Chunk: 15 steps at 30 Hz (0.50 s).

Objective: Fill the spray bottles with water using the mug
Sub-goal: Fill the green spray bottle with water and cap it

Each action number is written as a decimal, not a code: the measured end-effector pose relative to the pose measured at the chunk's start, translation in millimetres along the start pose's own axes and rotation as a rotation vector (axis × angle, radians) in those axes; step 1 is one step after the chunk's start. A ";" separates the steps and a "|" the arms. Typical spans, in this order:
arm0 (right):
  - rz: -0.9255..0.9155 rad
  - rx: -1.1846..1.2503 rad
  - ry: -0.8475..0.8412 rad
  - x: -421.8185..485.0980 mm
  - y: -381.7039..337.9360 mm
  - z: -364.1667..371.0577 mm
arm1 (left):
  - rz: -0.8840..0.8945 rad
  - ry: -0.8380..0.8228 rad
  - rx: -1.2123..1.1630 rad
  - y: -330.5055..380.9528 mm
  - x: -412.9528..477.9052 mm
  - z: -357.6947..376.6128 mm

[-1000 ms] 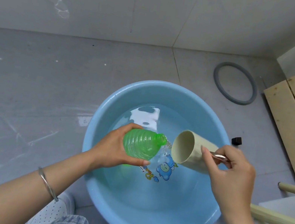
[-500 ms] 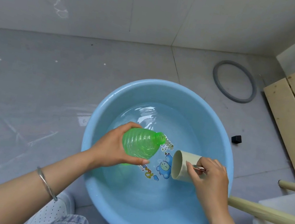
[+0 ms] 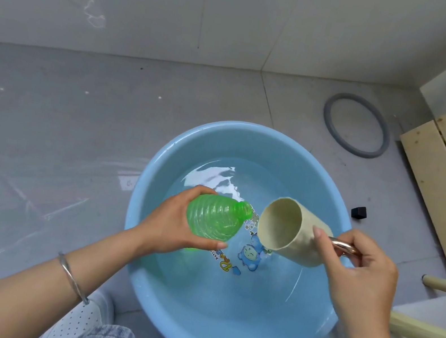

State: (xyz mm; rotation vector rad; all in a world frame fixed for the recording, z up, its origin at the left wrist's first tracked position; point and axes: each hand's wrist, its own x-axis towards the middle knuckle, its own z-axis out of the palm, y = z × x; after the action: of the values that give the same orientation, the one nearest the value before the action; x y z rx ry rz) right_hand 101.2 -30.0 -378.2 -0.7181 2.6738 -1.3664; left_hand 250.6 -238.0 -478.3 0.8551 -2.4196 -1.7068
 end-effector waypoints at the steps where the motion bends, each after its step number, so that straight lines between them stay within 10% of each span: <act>1: -0.027 0.006 0.009 0.5 -8.9 -2.9 | -0.002 0.001 0.004 0.2 -0.1 0.0; 15: -0.562 -0.282 0.061 1.5 -61.3 0.6 | -0.001 0.003 -0.003 -1.0 0.2 -0.1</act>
State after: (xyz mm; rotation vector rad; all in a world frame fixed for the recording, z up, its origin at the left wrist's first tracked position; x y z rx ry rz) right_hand 123.2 -61.8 -330.6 -1.5743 2.8684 -1.1013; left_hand 250.9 -238.4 -479.2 0.8577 -2.4150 -1.7077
